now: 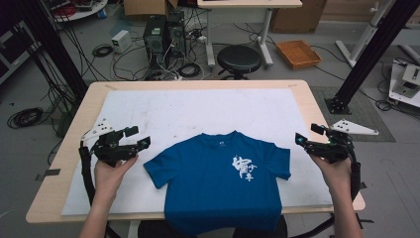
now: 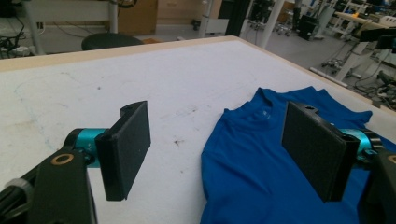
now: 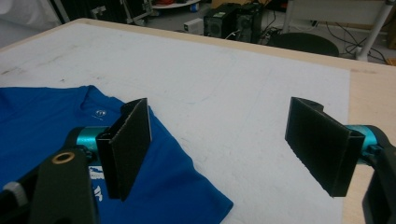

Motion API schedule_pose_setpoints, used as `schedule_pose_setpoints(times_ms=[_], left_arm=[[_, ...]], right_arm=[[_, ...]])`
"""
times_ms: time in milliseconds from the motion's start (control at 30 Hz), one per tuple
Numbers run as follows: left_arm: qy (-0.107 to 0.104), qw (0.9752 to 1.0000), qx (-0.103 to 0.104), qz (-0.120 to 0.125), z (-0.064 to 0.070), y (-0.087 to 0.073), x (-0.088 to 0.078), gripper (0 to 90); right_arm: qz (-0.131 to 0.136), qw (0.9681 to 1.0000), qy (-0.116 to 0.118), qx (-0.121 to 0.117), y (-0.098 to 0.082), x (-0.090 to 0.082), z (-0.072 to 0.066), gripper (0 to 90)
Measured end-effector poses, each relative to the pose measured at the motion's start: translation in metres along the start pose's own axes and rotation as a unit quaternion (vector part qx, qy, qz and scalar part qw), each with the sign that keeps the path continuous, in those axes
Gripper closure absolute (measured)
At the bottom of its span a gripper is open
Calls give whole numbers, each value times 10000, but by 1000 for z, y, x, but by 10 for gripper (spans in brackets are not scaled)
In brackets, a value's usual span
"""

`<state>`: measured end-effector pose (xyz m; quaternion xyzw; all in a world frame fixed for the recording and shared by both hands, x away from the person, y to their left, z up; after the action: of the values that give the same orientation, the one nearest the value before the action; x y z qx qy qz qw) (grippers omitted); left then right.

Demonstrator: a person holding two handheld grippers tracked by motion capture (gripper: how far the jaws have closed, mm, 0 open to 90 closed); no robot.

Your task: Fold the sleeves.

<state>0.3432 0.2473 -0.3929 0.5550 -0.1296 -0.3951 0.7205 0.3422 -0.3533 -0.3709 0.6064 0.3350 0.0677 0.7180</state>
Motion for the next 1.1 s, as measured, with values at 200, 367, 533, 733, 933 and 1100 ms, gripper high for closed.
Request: schedule_pose_setpoints(times_ms=[200, 367, 533, 733, 933, 1100], left_arm=[[119, 9996, 214, -152, -1, -4, -2, 242], [318, 9989, 307, -162, -3, -8, -6, 246], [504, 9977, 369, -263, -7, -13, -9, 255], [482, 9973, 340, -430, -12, -17, -10, 255], [406, 9955, 288, -810, -17, -27, -11, 384], [373, 9920, 192, -1193, -19, -39, -6, 493]], right_arm=[[-11, 10000, -56, 46, 0, 2, 2, 224], [6, 9999, -94, 67, 0, 5, 2, 236], [89, 9998, -161, 125, 0, 5, 3, 241], [168, 9996, -191, 133, 2, 3, 3, 247], [136, 9996, -203, 147, 0, 5, 4, 250], [113, 9996, -208, 147, 0, 5, 3, 254]])
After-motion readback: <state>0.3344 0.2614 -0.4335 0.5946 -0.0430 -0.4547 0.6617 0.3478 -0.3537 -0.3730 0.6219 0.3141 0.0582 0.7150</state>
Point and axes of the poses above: each handheld gripper's, and its own axes: x roughly forward along the jaws, y roughly out of its top, z roughly to its right, the point moved 2 cm from there along x, roughly forward along the jaws, and after that the axes turned 8 degrees about -x, right-handed, at the moved point
